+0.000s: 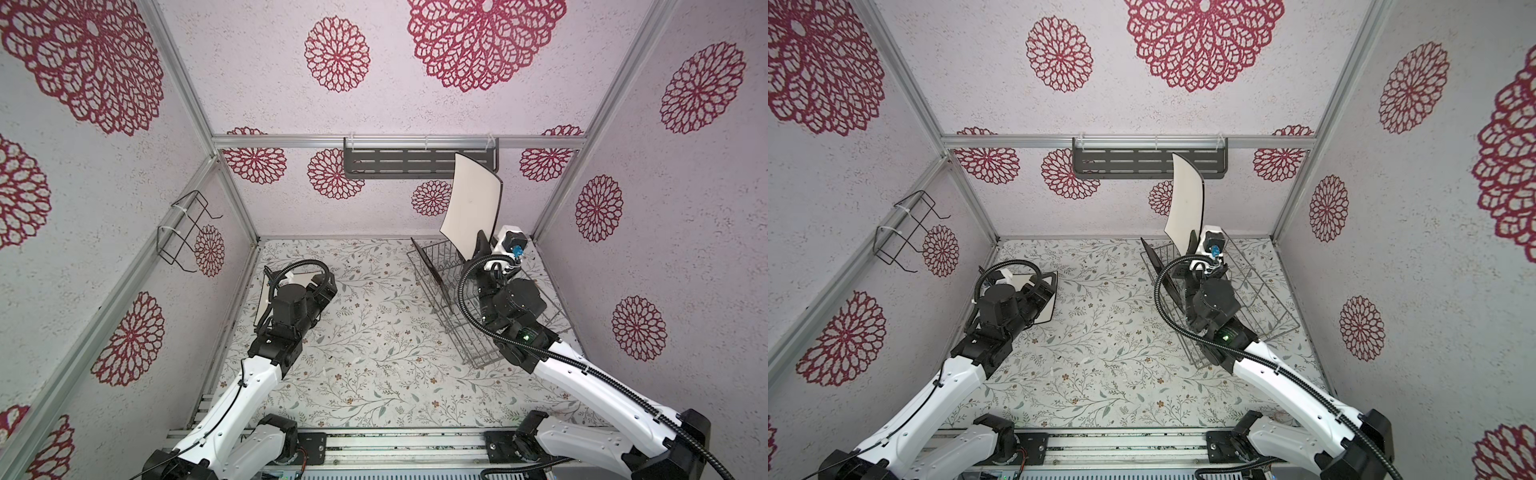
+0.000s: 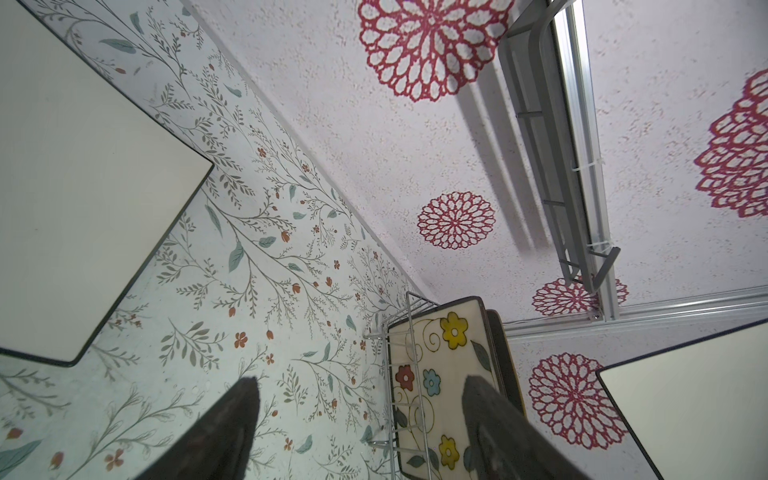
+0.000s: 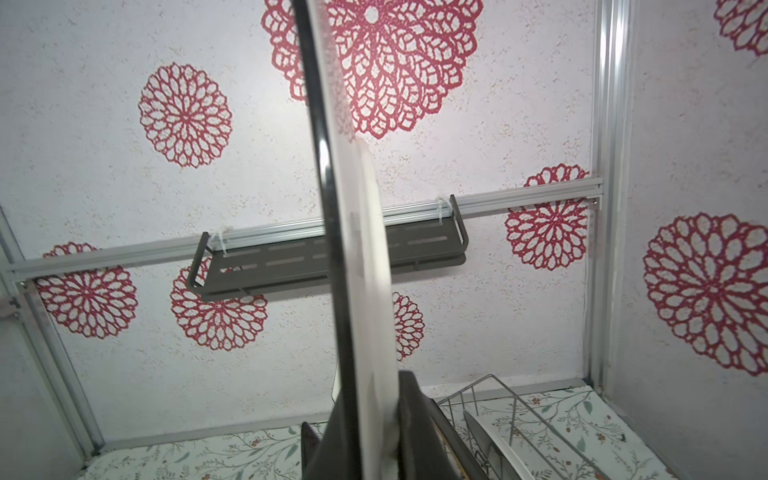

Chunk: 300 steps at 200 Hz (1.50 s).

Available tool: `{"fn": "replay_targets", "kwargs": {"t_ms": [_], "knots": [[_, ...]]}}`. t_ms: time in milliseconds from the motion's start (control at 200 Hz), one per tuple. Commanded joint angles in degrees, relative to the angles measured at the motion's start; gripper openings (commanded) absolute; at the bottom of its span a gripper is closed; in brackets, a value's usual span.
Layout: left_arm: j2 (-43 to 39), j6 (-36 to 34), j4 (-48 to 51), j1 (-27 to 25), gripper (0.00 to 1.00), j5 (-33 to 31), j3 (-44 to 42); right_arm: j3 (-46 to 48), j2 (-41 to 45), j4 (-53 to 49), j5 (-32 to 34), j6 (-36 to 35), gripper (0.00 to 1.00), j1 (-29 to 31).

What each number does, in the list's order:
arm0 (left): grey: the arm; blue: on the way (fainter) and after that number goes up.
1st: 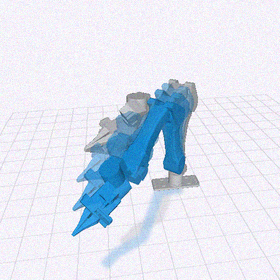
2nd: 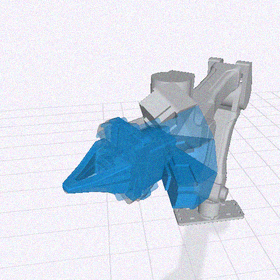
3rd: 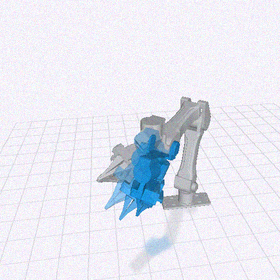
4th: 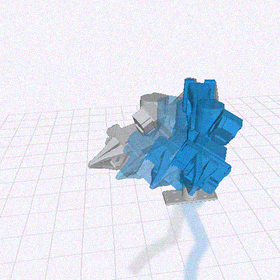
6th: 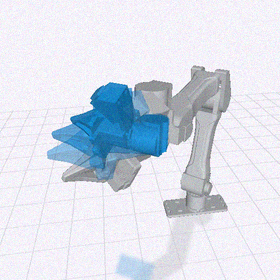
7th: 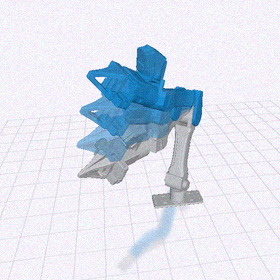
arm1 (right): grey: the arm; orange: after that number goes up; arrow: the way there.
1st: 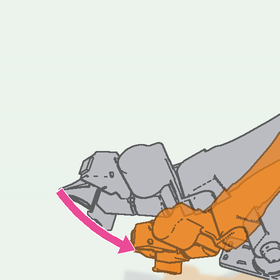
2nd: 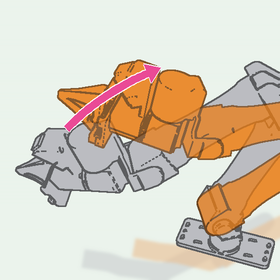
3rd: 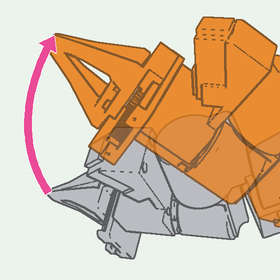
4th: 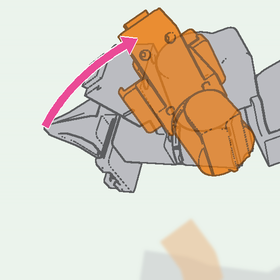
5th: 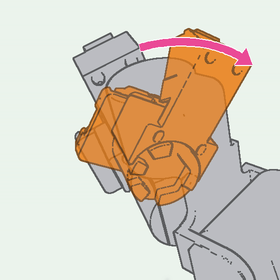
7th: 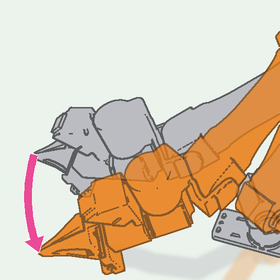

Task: Unload the plates from the dish rack
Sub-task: 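Grasp the next white square plate's top edge with the right gripper and lift, then bring the plate toward the left gripper and grasp its edge with the left gripper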

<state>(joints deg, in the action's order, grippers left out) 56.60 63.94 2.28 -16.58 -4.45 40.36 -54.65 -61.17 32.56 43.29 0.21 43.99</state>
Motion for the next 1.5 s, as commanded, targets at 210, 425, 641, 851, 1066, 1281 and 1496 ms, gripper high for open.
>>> {"fn": "replay_targets", "kwargs": {"t_ms": [210,425,641,851,1066,1281,1496], "knots": [[-0.88,1.77,-2.58,-0.91,0.81,1.13,2.62,-2.31,0.73,22.08,-3.11,13.24,0.00,0.13],[-0.89,5.93,-8.36,-0.91,0.83,2.96,1.79,-2.43,-1.91,22.23,-5.46,26.63,0.00,0.08],[0.17,7.42,-11.24,-1.00,0.83,4.44,3.31,-3.71,-5.83,22.81,-8.21,37.16,0.00,0.22],[4.53,9.11,-21.95,-1.65,0.84,10.44,3.99,-4.50,-10.33,23.09,-9.81,45.95,0.00,0.71],[9.41,7.74,-25.17,-6.17,0.84,8.48,7.50,-5.50,-13.53,25.93,-8.89,48.75,0.00,3.61],[13.89,9.36,-29.94,-8.68,0.84,8.41,8.89,-6.40,-14.98,26.83,-7.47,48.99,0.00,5.92],[16.88,10.55,-32.51,-10.28,0.84,8.42,9.74,-6.34,-15.64,27.57,-7.36,49.55,0.00,6.89]]}}
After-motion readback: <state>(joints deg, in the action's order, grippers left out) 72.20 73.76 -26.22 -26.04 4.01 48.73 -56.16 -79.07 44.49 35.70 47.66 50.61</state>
